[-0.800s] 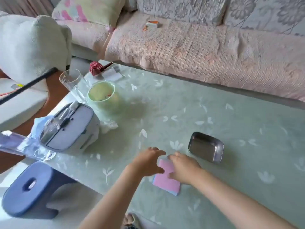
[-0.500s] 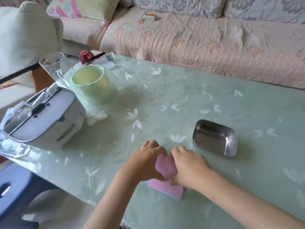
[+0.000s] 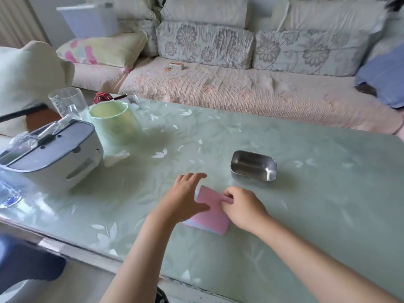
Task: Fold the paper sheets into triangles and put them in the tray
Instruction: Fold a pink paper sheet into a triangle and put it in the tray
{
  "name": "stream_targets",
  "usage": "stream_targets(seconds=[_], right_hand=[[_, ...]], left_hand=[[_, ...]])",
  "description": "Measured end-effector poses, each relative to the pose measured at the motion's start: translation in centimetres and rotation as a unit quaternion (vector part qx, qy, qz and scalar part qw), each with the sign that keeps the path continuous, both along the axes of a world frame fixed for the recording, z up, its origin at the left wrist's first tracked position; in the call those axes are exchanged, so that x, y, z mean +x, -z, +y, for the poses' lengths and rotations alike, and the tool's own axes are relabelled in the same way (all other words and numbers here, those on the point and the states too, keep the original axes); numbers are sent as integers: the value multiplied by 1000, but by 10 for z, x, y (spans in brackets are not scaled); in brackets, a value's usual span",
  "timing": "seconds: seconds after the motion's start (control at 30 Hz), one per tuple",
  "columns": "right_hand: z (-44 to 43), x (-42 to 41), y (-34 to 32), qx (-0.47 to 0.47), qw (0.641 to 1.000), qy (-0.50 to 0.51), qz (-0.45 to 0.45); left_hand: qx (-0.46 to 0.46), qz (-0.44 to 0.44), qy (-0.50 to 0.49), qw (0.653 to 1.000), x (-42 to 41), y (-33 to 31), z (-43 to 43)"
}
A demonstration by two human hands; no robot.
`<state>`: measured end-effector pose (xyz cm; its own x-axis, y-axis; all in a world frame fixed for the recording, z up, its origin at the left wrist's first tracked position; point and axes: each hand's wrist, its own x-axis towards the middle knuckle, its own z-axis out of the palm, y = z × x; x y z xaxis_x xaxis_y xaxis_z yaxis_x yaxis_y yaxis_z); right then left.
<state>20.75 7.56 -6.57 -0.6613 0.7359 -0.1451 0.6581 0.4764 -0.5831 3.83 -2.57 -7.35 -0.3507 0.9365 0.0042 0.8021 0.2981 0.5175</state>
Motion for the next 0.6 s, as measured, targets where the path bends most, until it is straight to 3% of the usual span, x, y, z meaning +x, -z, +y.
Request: stream_targets(seconds=[0.2,0.43,0.53,0.6], right_hand=[[-11,40,-7,-91,987,62,117],[-29,73,-25,-129,968,81,201],[-39,86,-27,-89,971,79,207],[-45,99,-32,20,978,61,200]], left_hand=[[99,-155,-25,983,34,-14,-2],[146,-212,-23,966,54,-40,-2],[149,-218,-35,964,61,-33,-9],[157,-264,-48,950,65,-31,-11]])
